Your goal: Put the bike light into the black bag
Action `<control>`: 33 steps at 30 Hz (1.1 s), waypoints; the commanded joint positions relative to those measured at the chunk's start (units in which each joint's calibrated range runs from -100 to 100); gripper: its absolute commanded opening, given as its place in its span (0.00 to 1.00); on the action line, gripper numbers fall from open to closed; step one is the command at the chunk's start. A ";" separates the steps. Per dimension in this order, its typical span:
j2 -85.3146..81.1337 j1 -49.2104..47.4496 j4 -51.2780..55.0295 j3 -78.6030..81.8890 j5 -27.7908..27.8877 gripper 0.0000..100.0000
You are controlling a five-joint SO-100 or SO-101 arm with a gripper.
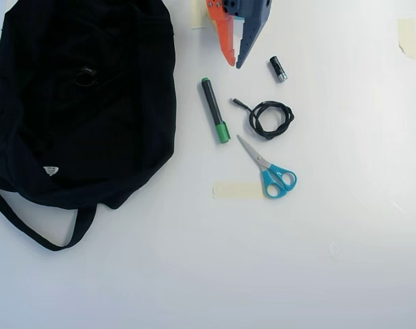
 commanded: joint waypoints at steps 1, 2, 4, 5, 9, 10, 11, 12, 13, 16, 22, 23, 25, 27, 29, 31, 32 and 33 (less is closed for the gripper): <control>-6.16 0.57 -2.22 8.68 7.91 0.02; -7.90 0.57 -2.65 11.02 8.91 0.02; -11.14 0.27 -4.29 15.87 9.64 0.02; -12.80 0.04 -4.89 18.30 9.64 0.02; -21.51 -2.20 -10.75 32.22 9.64 0.02; -23.59 -2.57 -11.52 35.28 9.64 0.02; -25.91 -2.72 -12.04 38.06 9.64 0.02; -28.07 -2.95 -12.13 40.49 9.64 0.02; -30.14 -2.95 -12.13 42.73 9.64 0.02; -36.45 -2.95 -11.35 48.66 9.70 0.02; -48.07 -2.95 -11.18 61.24 10.59 0.02; -48.57 -2.95 -11.18 62.59 10.59 0.02; -48.40 -2.80 -11.18 64.39 10.22 0.02; -48.40 -2.95 -11.01 66.09 10.12 0.02; -48.40 -2.95 -7.73 66.18 10.06 0.02; -48.40 -2.95 -4.46 66.18 10.06 0.02; -48.40 -2.95 -4.72 66.18 10.06 0.02; -48.40 -2.87 -4.72 66.18 10.01 0.02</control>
